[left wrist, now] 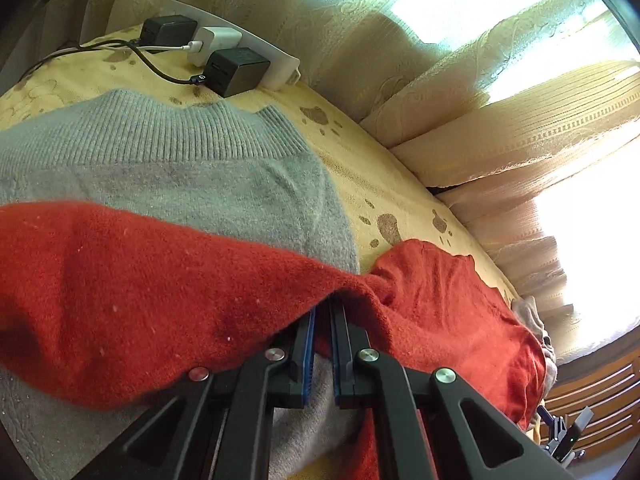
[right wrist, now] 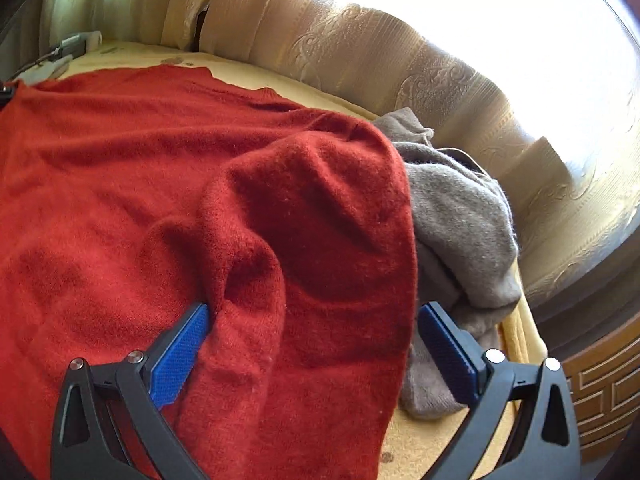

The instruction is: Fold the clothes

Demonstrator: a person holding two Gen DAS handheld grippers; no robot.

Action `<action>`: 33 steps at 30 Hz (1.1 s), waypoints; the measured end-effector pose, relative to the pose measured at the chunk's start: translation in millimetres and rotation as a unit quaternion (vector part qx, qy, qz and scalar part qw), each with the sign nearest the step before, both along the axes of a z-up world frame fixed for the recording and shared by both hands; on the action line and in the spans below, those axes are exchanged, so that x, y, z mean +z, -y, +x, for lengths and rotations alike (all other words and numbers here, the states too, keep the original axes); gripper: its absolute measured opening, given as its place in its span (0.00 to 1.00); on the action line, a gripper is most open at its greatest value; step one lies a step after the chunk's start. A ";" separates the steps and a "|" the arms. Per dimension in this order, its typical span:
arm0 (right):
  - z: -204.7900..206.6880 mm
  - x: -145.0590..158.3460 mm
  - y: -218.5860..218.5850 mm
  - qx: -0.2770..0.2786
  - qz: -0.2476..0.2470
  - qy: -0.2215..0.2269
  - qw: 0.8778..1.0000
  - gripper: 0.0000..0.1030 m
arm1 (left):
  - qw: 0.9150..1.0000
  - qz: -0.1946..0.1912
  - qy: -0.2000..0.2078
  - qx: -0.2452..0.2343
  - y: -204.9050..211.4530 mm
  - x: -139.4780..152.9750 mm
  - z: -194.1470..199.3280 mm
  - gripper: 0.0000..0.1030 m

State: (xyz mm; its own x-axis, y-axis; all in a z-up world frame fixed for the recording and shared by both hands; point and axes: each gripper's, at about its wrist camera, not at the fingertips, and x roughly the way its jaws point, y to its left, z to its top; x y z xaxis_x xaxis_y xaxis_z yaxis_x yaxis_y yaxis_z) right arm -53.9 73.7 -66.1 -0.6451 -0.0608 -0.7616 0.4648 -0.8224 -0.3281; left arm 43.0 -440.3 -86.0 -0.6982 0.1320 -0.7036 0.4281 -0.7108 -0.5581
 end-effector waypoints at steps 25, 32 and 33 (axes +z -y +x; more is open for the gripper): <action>114.5 50.6 40.1 0.175 -0.112 0.014 0.978 1.00 | 0.999 -0.031 0.007 -0.040 -43.3 22.3 61.3 0.07; 176.2 -6.0 73.3 0.229 -0.115 0.142 0.956 1.00 | 0.990 -0.023 -0.016 -0.138 -109.0 27.7 103.0 0.07; 180.7 -15.8 72.4 0.228 -0.103 0.155 0.956 1.00 | 0.987 -0.019 -0.015 -0.162 -121.1 24.4 107.7 0.07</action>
State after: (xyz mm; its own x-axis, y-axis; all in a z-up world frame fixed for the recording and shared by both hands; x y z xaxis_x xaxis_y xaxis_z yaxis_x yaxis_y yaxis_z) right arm 126.8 1.4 -81.9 -0.2620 -0.4500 -0.8537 0.8384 -0.5442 0.0295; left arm 150.7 -319.2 -61.6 -0.6445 0.3251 -0.6921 0.1596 -0.8280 -0.5375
